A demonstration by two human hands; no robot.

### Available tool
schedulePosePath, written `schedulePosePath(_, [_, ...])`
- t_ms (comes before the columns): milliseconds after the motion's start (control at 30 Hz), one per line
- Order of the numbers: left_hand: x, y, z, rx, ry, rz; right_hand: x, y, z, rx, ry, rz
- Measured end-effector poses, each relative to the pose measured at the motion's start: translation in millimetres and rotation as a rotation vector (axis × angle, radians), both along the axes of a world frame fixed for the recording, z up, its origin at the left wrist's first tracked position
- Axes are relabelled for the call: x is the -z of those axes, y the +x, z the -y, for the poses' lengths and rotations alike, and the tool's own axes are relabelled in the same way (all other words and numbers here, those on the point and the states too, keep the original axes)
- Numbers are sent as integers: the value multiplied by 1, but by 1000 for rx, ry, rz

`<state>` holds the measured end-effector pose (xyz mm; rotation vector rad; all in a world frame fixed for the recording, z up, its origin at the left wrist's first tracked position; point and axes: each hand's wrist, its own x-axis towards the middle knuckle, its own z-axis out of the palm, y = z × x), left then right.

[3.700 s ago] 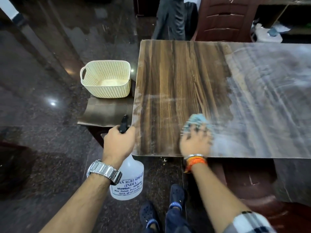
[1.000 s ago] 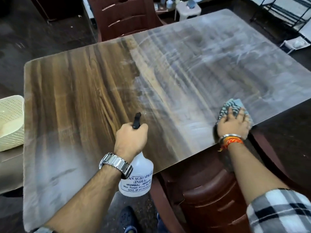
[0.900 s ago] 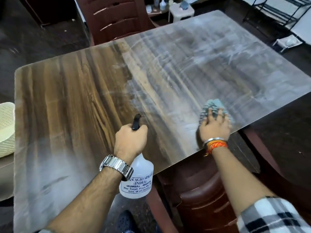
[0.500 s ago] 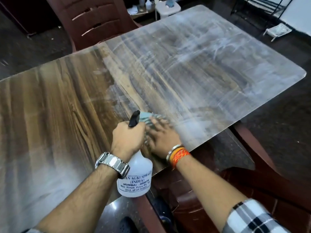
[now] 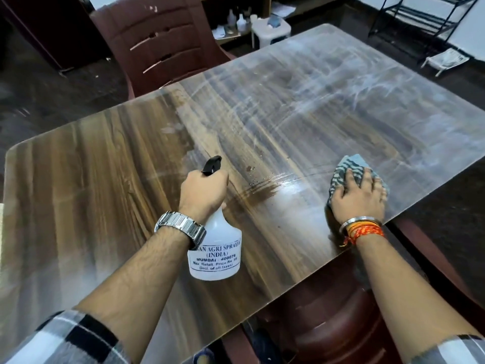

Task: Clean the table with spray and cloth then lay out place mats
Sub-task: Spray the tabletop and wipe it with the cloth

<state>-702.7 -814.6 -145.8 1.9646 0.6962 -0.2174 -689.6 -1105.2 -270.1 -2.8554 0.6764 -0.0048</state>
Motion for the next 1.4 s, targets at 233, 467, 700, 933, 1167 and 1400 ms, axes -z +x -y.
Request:
schedulePosePath(233, [7,26,-66,-30,-25,-3,-5,36,-110,-7,-36,-104])
schedulePosePath(467, [-9,55,-163,-74,34,53,-7,35,-350,-765,3,-148])
schedulePosePath(700, [-8,76,-222,-49,4,54,7,18,-280,-177,-49,-46])
schedulePosePath(933, [6,82,-230,-4,-22,1,-6,41,-244,323,4,-74])
schedulePosePath(1167, [14,106,-238,-69,-43,39,-2,169,-355,-303,9,-86])
schedulePosePath(1400, [14,128,-239,-113,-5,54,1,209,-417,-988,18,-31])
